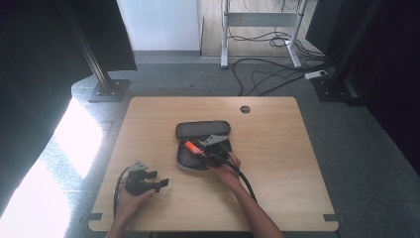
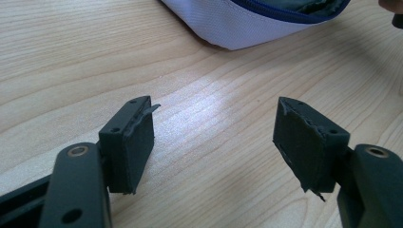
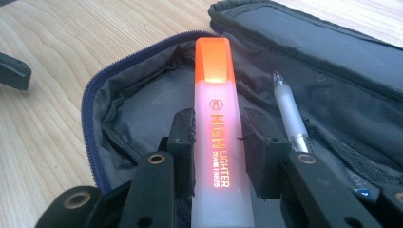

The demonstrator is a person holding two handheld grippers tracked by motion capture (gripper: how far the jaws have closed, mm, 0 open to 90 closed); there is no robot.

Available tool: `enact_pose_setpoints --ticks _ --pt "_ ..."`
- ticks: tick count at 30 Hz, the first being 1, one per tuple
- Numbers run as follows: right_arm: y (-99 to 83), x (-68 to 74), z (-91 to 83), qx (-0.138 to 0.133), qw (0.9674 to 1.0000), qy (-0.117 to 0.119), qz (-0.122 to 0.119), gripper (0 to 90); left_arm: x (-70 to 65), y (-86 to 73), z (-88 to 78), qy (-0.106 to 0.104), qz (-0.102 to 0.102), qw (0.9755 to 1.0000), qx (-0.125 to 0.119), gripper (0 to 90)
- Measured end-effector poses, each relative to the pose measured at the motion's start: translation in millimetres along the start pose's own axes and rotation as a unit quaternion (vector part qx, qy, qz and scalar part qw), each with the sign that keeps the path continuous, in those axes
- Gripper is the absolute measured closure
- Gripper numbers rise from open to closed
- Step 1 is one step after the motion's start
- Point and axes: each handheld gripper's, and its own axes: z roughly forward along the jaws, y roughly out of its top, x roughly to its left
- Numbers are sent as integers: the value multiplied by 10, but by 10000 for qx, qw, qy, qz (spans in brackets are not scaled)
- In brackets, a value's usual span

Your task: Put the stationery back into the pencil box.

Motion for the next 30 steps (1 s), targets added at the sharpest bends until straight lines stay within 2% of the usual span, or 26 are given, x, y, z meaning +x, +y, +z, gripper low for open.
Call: enact_pose_setpoints --ticks 17,20,24,30 --pt "-32 9 60 279 9996 -68 -80 639 2 1 -1 -10 -2 10000 4 304" --pt "-26 14 46 237 9997 -80 -73 584 5 1 -3 -3 1 10000 5 305" --pt "-16 9 5 181 9998 -70 -41 557 2 1 0 -6 -1 10000 3 305" --pt "-20 -8 -73 17 9999 -3 145 502 0 11 -2 -37 -8 10000 -13 305"
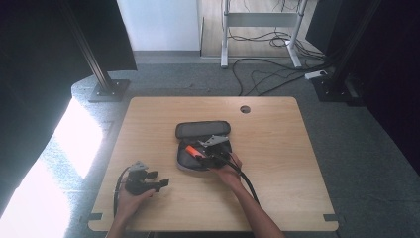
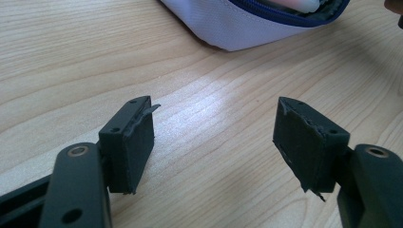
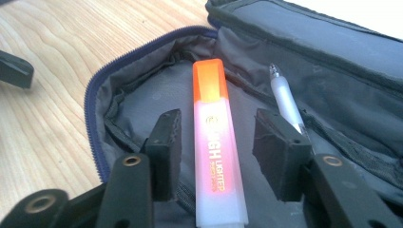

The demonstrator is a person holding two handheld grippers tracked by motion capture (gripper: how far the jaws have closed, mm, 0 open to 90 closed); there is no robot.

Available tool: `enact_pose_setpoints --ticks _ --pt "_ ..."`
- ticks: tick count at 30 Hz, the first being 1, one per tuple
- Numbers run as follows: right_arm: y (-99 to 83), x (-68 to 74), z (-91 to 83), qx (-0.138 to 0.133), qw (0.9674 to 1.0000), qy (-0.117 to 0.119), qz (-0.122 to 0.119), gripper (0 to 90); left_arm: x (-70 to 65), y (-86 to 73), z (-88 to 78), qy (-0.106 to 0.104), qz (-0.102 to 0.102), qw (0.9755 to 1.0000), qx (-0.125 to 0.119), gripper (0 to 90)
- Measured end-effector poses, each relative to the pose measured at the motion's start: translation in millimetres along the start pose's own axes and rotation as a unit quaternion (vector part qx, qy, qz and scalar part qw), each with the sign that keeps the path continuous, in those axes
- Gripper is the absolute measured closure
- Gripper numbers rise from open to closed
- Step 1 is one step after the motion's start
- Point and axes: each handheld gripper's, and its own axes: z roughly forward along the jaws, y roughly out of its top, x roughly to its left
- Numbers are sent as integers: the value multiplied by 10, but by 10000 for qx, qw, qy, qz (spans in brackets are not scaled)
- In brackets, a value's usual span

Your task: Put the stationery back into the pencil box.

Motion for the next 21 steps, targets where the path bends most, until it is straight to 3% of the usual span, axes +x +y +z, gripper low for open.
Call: enact_pose_setpoints --ticks 7,10,21 --pt "7 -14 -171 -283 9996 -29 42 460 10 5 -20 -11 -39 10000 -50 305" --pt "-19 -17 -244 -416 9989 9 195 447 2 5 -24 -9 -18 10000 -53 305" --pt "-72 -58 -371 -546 9982 120 210 434 14 3 -34 18 -4 10000 -50 305"
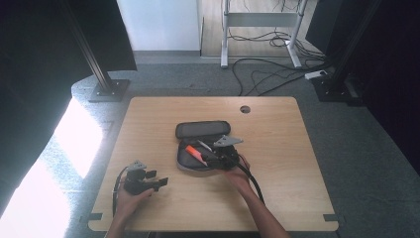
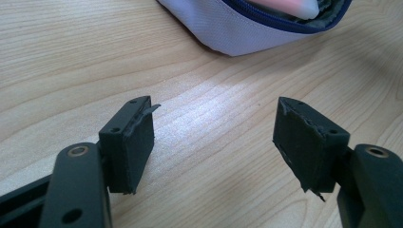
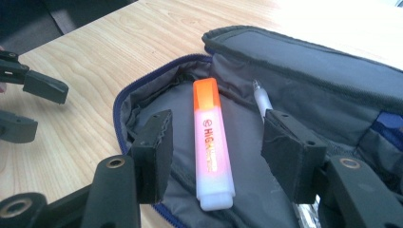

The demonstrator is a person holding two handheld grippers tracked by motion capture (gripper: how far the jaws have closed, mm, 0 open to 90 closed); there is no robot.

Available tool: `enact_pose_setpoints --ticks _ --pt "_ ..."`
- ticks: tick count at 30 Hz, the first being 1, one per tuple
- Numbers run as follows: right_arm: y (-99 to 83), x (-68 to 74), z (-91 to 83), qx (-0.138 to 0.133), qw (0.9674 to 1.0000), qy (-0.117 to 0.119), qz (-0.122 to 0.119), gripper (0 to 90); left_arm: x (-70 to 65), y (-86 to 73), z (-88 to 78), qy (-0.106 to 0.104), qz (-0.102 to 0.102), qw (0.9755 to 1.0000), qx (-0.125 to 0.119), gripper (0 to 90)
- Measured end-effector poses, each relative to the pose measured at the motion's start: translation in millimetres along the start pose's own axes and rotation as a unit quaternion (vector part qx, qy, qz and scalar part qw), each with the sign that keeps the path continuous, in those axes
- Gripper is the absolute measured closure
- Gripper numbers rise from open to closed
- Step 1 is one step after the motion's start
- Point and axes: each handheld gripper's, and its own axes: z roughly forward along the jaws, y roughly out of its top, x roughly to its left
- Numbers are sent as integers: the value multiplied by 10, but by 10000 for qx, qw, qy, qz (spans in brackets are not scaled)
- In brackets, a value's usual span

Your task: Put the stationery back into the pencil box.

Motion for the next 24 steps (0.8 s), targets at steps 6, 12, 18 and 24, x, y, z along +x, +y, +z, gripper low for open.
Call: enact_pose_setpoints --ticks 6,12,18,24 --pt "-55 16 -100 -66 10000 5 7 436 -14 11 -13 1 25 10000 -35 305" --pt "-101 3 -259 -100 9999 -10 -13 435 -11 6 -12 13 23 10000 -17 305" --pt "-208 -28 -441 -157 9998 -105 -52 430 -15 4 -7 8 29 10000 -6 305" --pt "-399 -94 -650 -148 9996 -235 -4 423 -20 1 -5 29 25 10000 0 305"
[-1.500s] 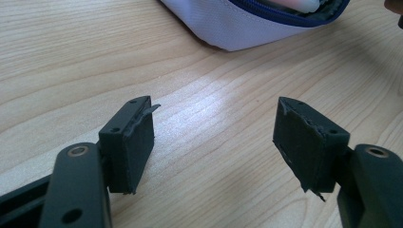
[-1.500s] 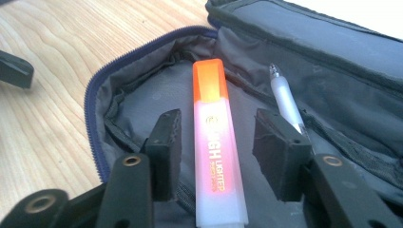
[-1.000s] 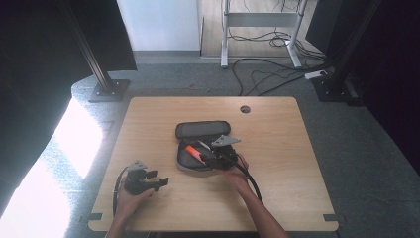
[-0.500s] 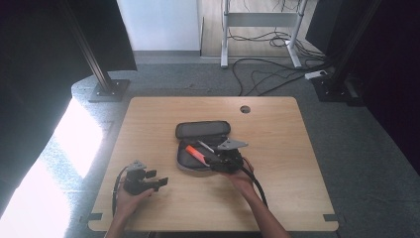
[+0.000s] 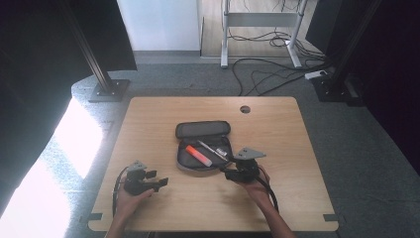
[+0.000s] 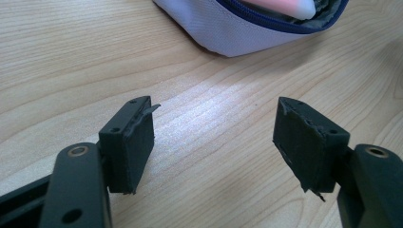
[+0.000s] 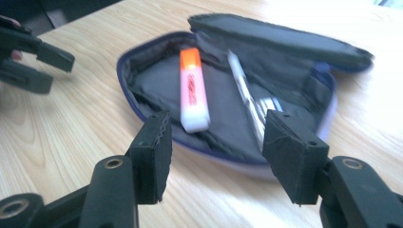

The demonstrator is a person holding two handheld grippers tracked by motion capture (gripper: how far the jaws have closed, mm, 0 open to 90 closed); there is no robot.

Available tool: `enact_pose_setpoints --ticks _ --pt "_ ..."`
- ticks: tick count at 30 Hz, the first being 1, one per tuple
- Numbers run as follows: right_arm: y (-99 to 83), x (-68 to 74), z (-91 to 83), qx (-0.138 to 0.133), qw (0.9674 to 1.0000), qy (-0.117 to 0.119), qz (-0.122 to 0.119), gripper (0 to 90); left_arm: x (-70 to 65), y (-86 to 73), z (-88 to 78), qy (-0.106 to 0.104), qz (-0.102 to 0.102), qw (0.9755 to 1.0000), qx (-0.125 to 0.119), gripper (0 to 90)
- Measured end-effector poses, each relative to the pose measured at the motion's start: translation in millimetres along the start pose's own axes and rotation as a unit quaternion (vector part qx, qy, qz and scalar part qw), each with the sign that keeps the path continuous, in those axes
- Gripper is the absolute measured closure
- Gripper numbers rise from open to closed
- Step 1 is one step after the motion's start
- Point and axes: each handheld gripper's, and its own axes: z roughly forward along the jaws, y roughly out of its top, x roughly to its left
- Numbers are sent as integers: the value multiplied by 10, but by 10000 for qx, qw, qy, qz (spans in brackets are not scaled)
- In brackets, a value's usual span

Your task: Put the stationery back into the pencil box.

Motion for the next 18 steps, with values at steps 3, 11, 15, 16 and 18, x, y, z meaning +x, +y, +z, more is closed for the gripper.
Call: enact_pose_setpoints --ticks 3,11,15,16,18 --pt "-95 -47 -85 3 10000 -63 39 421 1 -5 10 10 3 10000 19 305" --pt "-405 -195 -328 90 9993 -296 208 417 2 -12 17 30 4 10000 48 305" --pt "-530 -267 -421 135 9986 -410 322 417 3 -18 34 44 1 10000 80 305" --pt "-557 -283 -439 138 9984 -426 350 417 3 -20 40 46 7 10000 87 305" --pt "-606 -308 -464 171 9980 -478 368 417 4 -21 49 45 13 9999 117 304"
